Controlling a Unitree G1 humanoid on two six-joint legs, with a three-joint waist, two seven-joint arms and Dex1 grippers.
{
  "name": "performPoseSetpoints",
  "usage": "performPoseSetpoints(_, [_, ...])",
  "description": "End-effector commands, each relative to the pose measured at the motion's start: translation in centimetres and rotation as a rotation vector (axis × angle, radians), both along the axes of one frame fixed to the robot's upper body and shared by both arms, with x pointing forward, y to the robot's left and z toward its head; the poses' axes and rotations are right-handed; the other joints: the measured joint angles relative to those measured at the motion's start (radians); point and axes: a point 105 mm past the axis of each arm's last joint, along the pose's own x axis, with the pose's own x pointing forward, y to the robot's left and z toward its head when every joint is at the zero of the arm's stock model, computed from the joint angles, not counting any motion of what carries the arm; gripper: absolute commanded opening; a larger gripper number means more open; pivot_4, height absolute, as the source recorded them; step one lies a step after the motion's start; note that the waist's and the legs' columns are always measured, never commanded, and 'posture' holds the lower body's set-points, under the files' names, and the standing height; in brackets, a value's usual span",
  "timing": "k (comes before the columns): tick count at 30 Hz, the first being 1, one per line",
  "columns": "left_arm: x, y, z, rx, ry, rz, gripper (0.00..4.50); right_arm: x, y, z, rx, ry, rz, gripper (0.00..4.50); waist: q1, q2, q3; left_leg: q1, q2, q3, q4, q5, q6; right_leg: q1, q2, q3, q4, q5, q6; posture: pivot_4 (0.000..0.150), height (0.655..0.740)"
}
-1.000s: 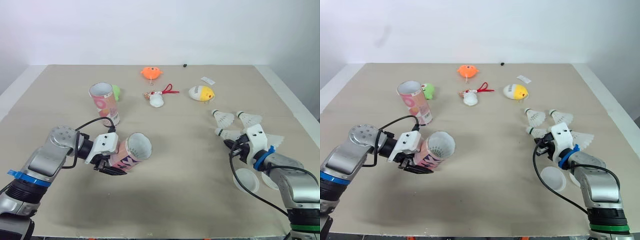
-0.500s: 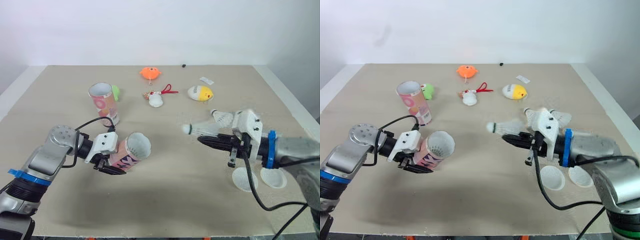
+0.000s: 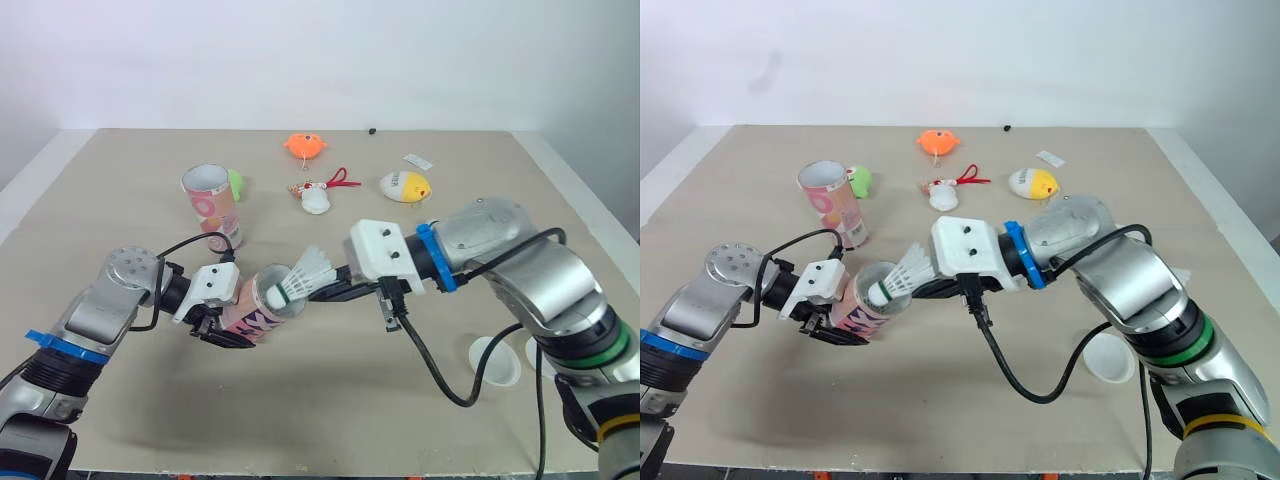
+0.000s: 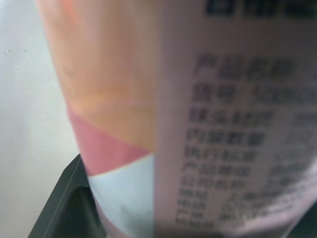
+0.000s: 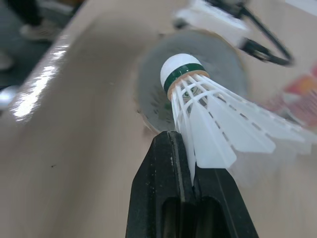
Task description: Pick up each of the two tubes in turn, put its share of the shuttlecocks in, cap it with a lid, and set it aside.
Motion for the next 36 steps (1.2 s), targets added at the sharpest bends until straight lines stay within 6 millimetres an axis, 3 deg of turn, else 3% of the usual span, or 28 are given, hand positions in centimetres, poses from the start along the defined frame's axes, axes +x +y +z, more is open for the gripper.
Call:
performPoseSetpoints(1, [-0.4,0.1,-1.5,0.032,0.040,0.015,2.99,0.1,0.7,0.5,-0.022,-0.054,0.050,0.06,0.000,0.000,0.000,0.000,0.000,0.000,0.000,0.000,0.000,0.000,0.000,0.000,0.000,0.000,0.000,0.150,0.7400])
performPoseSetpoints(3, [-0.4,0.1,-1.4,0.032,0.039,0.015,2.99,0.3,1.4,0.9,-0.012,-0.056,0.059,0.06,-0.002,0.000,0.000,0.000,0.000,0.001,0.000,0.000,0.000,0.000,0.000,-0.001,0.000,0.000,0.000,0.150,0.7400])
performPoseSetpoints(4, [-0.4,0.1,-1.4,0.031,0.038,0.016,2.99,0.4,1.7,1.1,-0.006,-0.055,0.061,0.70,-0.003,0.000,0.000,0.001,0.000,0.001,0.000,0.000,0.000,-0.001,0.001,-0.001,0.001,0.000,0.000,0.150,0.7400])
performPoseSetpoints(9, [-0.3,-0.1,-1.2,0.032,0.032,0.016,2.99,-1.0,2.0,3.4,0.101,0.058,0.128,2.91,0.001,0.000,0.000,0.001,0.001,-0.002,0.001,0.000,0.000,0.000,0.003,-0.003,0.002,0.000,-0.002,0.150,0.7400])
performPoseSetpoints(11, [-0.2,-0.1,-1.2,0.032,0.031,0.016,2.99,-1.5,1.8,3.7,0.123,0.102,0.147,4.05,0.001,0.000,0.000,0.000,0.001,-0.002,0.001,0.000,0.000,0.000,0.001,-0.003,0.002,0.001,-0.002,0.150,0.7400])
performPoseSetpoints(16, [-0.2,-0.4,-1.0,0.031,0.031,0.006,2.99,-1.5,-0.6,5.7,0.292,0.253,0.059,4.05,0.005,-0.001,0.000,0.000,0.001,-0.003,0.001,0.000,0.000,0.001,0.000,-0.004,0.002,0.001,-0.002,0.150,0.7400])
performPoseSetpoints(19, [-0.1,-0.3,-1.0,0.034,0.032,0.005,2.99,0.4,-0.4,6.0,0.352,0.261,-0.089,4.05,0.005,0.000,0.000,0.000,0.000,-0.002,0.001,0.000,0.000,0.000,-0.001,-0.003,0.002,0.001,-0.001,0.150,0.7400])
performPoseSetpoints(21, [-0.1,-0.3,-1.0,0.036,0.033,0.003,2.99,2.0,0.0,5.2,0.341,0.274,-0.202,3.25,0.004,0.000,0.000,0.001,0.000,-0.002,0.001,0.000,0.000,0.000,0.000,-0.004,0.002,0.001,-0.001,0.150,0.7400])
performPoseSetpoints(28, [0.1,-0.5,-0.8,0.036,0.027,-0.003,2.99,0.7,1.9,2.9,0.240,0.327,-0.156,0.06,0.005,0.000,0.000,0.000,0.000,-0.002,0.000,0.001,0.001,0.000,0.001,-0.003,0.002,0.001,-0.001,0.150,0.7400])
performPoseSetpoints(36, [0.1,-0.5,-0.7,0.038,0.020,-0.001,2.99,-0.3,4.5,1.8,0.075,0.377,-0.048,0.06,0.004,0.000,0.000,-0.001,0.000,-0.003,0.001,0.001,0.001,-0.001,0.000,-0.004,0.002,0.001,-0.001,0.150,0.7400])
